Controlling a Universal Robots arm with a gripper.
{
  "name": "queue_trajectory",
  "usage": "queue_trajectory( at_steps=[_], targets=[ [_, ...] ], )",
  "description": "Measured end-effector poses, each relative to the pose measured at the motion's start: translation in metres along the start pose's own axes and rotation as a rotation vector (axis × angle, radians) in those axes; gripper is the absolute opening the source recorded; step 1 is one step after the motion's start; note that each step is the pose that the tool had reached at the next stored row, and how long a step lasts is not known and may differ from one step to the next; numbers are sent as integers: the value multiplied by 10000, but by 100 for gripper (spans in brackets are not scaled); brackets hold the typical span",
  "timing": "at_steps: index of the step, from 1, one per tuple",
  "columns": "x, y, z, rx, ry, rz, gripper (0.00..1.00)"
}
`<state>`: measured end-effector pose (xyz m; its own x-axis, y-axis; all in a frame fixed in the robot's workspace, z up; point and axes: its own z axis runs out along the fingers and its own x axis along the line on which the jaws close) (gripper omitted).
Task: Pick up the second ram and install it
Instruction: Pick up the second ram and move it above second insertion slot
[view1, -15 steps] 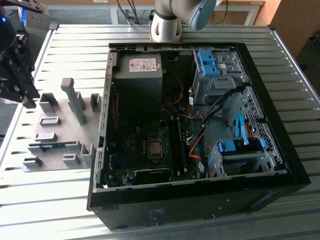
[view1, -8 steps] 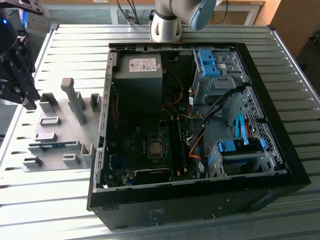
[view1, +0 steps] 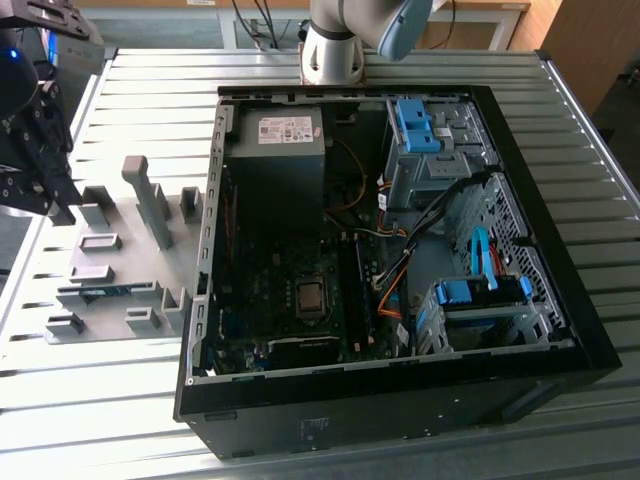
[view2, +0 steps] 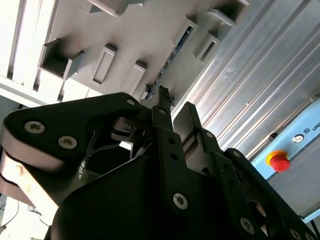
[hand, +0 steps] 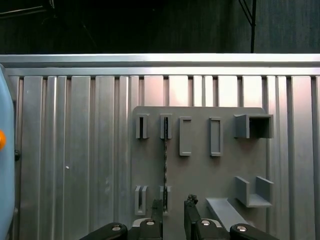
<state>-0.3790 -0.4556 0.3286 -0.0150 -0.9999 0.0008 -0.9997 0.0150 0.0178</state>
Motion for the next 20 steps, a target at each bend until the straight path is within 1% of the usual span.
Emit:
queue_trajectory(
  at_steps=[3, 6, 8, 20],
  targets=[
    [1, -1, 15, 0, 5, 17, 31],
    [1, -1, 35, -1, 1, 322, 31],
    [1, -1, 40, -3, 0, 416, 31],
    [1, -2, 64, -1, 1, 417, 31]
  ],
)
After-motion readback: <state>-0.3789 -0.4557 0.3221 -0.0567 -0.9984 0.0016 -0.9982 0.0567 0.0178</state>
